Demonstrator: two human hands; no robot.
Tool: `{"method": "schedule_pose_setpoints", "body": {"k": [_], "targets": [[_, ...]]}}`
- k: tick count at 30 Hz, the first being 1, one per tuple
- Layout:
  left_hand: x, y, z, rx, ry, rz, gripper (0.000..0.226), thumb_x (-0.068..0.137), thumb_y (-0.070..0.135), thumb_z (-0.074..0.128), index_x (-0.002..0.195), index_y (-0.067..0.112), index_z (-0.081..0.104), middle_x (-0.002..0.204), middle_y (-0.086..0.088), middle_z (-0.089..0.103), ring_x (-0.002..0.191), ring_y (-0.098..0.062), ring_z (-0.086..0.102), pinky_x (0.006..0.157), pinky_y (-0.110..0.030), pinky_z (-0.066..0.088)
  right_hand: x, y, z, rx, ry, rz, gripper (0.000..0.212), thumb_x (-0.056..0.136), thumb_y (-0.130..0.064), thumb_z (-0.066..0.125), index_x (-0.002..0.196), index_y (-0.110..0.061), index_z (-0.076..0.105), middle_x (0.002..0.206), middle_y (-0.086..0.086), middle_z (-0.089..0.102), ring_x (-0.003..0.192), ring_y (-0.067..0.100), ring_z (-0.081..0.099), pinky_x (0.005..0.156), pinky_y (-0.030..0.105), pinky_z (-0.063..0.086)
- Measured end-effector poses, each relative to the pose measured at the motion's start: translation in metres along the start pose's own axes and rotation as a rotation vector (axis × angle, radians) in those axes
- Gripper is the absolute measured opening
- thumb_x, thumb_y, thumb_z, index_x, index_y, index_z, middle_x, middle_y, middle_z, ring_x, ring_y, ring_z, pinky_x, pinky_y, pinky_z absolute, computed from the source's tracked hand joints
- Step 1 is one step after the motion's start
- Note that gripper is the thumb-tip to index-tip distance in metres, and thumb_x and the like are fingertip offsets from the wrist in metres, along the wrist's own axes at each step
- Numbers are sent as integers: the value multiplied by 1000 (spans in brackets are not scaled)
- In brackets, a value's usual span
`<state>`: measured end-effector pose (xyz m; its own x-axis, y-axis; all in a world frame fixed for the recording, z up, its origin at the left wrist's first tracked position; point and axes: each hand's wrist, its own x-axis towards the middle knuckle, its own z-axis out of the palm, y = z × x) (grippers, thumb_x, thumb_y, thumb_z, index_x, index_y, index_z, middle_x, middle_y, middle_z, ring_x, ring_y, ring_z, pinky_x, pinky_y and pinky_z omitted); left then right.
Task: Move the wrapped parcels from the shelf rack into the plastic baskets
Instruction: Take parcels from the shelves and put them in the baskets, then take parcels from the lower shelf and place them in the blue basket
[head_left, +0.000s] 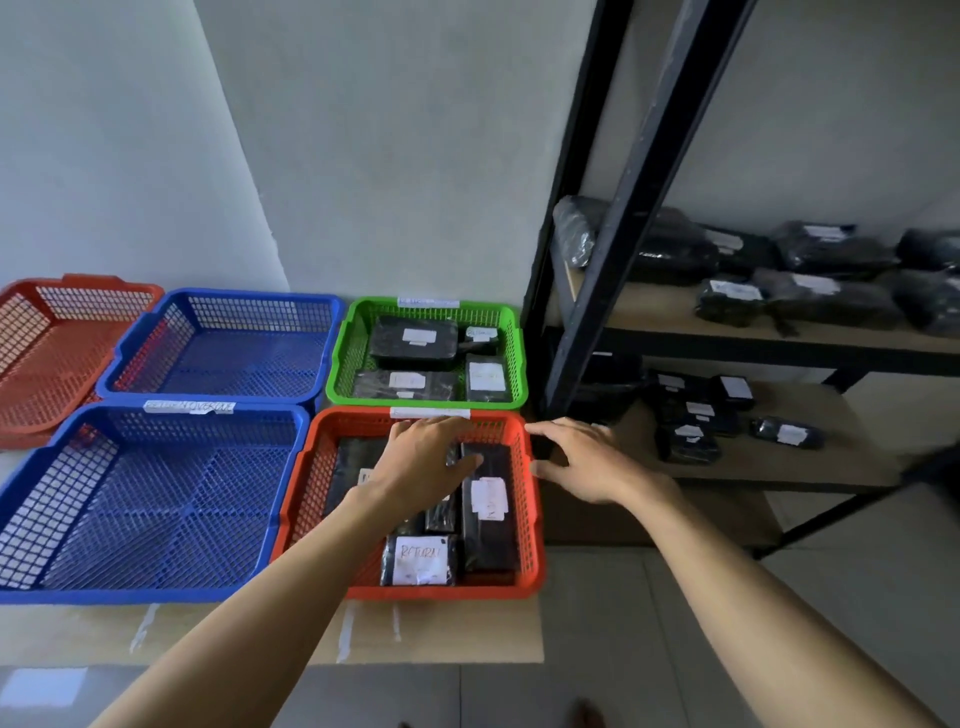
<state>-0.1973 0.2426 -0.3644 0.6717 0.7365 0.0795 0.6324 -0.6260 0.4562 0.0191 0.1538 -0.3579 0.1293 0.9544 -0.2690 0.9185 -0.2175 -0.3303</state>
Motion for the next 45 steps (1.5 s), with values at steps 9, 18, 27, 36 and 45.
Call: {"method": "schedule_pose_setpoints", "body": {"k": [9,18,27,36,45], "targets": [[65,105,22,-86,83,-56,41,86,41,64,123,24,60,119,4,66,110,-21,61,98,-40,42,-23,96,-82,16,124,-93,55,95,-49,53,146,-35,37,148,-8,40,138,20,35,112,40,23],[140,209,54,-85,165,-43,42,86,41,64,124,22,60,120,4,65,110,-19,60,96,-40,45,-17,195,-149,-24,225,-144,55,93,-47,58,144,-32,42,145,-4,46,135,19,40,109,44,29],[199,251,60,-40,170,-28,54,87,42,62,135,22,47,137,3,53,124,-20,50,102,-42,36,21,244,-208,-62,467,-10,74,87,-40,67,149,-21,32,147,9,43,133,30,41,110,41,29],[213,252,74,-13,142,-86,62,87,43,61,141,22,37,143,2,47,132,-21,41,103,-44,29,49,261,-207,-135,228,50,80,85,-52,65,150,-25,29,154,4,36,142,28,30,117,47,17],[205,250,90,21,156,-78,58,89,42,59,140,23,39,140,2,48,130,-22,41,104,-43,28,42,269,-198,16,346,-183,65,68,-32,82,124,-23,49,124,0,54,114,20,49,104,47,35]]}}
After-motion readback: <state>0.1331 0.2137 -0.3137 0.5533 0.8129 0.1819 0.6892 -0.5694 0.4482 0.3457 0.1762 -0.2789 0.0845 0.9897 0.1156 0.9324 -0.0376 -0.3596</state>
